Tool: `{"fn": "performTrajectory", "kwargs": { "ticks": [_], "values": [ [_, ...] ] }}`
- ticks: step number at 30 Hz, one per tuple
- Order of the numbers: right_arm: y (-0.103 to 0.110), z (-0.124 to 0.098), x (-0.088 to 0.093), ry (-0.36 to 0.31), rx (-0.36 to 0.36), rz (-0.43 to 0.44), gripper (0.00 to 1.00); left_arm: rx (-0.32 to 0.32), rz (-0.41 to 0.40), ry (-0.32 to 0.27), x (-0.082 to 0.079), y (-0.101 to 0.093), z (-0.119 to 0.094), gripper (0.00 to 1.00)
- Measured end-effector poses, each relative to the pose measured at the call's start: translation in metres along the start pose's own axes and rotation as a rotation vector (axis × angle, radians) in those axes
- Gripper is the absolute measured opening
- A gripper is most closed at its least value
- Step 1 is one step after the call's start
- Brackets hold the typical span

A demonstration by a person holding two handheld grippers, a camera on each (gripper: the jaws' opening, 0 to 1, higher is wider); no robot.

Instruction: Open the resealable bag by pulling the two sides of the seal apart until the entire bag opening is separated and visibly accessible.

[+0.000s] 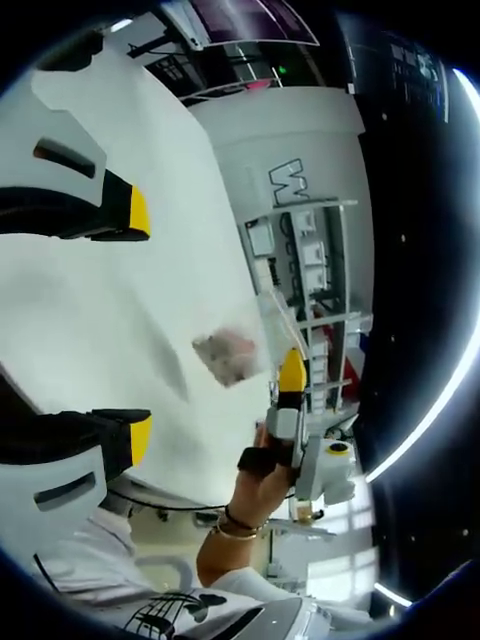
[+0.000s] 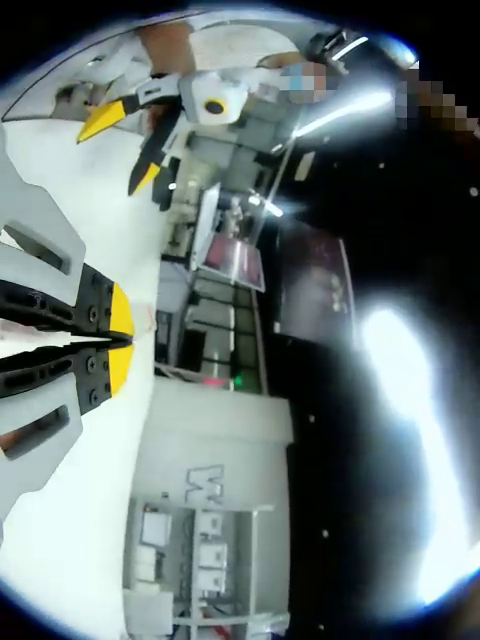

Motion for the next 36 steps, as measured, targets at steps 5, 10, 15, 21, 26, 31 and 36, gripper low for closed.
{"fn": "performTrajectory", "kwargs": {
  "ticks": [5,10,15,21,26,31,36],
  "values": [
    [0.004,-0.007,0.0,0.002,-0.007,0.003,0.0,0.002,0.001,0.004,0.001,-0.001,0.0,0.67],
    [0.011,-0.017,-0.003,0.005,-0.017,0.009,0.0,0.012,-0.001,0.008,0.003,-0.002,0.002,0.65],
    [0.017,-0.023,-0.006,0.003,-0.026,0.013,0.0,0.014,0.0,0.004,0.002,-0.003,0.001,0.64],
    [0.02,-0.025,-0.003,0.013,-0.035,0.02,0.0,0.02,0.002,0.005,0.003,-0.003,0.002,0.63],
    [0.022,-0.03,-0.003,0.019,-0.03,0.026,0.0,0.018,0.005,-0.002,0.001,-0.003,0.001,0.62],
    [0.025,-0.035,-0.006,0.02,-0.029,0.019,0.0,0.018,0.008,-0.007,0.001,-0.003,0.001,0.61],
    [0.032,-0.039,0.0,0.053,-0.033,-0.005,0.0,0.025,0.008,-0.009,0.001,-0.004,0.002,0.6]
  ]
}}
Point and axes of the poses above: the point that each gripper's makers call its tool centre point, and the gripper's own axes: z roughly forward along the fingers, y roughly to its left, x roughly out of its underside, the point moved 10 cm from there along -z, roughly backward along the fingers, and after that the axes turned 8 degrees about -y, right-handed, at the moved point
